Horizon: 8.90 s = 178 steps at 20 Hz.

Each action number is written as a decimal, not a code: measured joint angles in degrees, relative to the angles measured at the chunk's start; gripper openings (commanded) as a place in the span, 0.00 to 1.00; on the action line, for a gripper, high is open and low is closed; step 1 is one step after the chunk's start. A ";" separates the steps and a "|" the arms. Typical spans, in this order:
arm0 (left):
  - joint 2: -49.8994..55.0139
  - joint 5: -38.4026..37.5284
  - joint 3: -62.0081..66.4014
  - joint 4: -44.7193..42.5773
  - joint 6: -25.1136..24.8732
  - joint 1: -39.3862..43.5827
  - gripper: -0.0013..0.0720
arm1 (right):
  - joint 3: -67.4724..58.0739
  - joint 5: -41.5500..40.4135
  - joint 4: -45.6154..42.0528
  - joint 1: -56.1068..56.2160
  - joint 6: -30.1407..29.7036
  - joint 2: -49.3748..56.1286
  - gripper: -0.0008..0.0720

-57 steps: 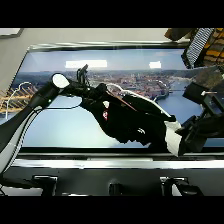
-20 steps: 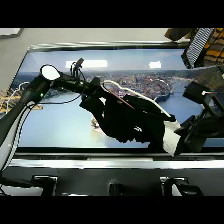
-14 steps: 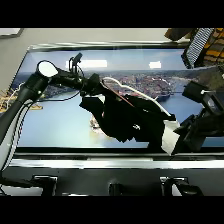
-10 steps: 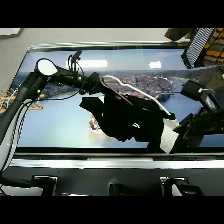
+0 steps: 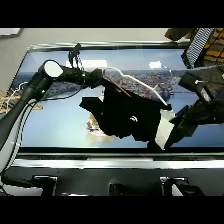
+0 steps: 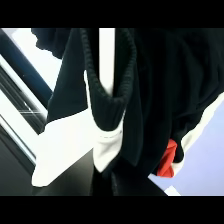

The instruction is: Fold the clothes and pants, and hang the long-sleeved shirts on hangers.

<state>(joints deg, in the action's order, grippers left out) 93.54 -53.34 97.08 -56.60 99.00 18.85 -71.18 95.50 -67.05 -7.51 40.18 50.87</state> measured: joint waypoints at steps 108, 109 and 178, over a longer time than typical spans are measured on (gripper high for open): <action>3.61 9.42 3.10 -2.80 -1.64 4.33 0.06 | -0.02 9.49 2.23 -0.02 11.96 -2.86 0.08; 3.61 8.59 3.69 -2.78 -1.66 4.07 0.06 | -0.02 9.51 2.05 -0.02 12.00 -2.86 0.08; 7.54 2.78 18.56 1.01 -7.72 3.61 0.06 | -0.04 10.38 4.74 -0.04 11.43 -2.93 0.07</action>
<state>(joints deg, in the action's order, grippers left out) 101.08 -50.57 115.63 -55.59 91.29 22.46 -71.22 105.89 -62.30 -7.55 51.62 47.94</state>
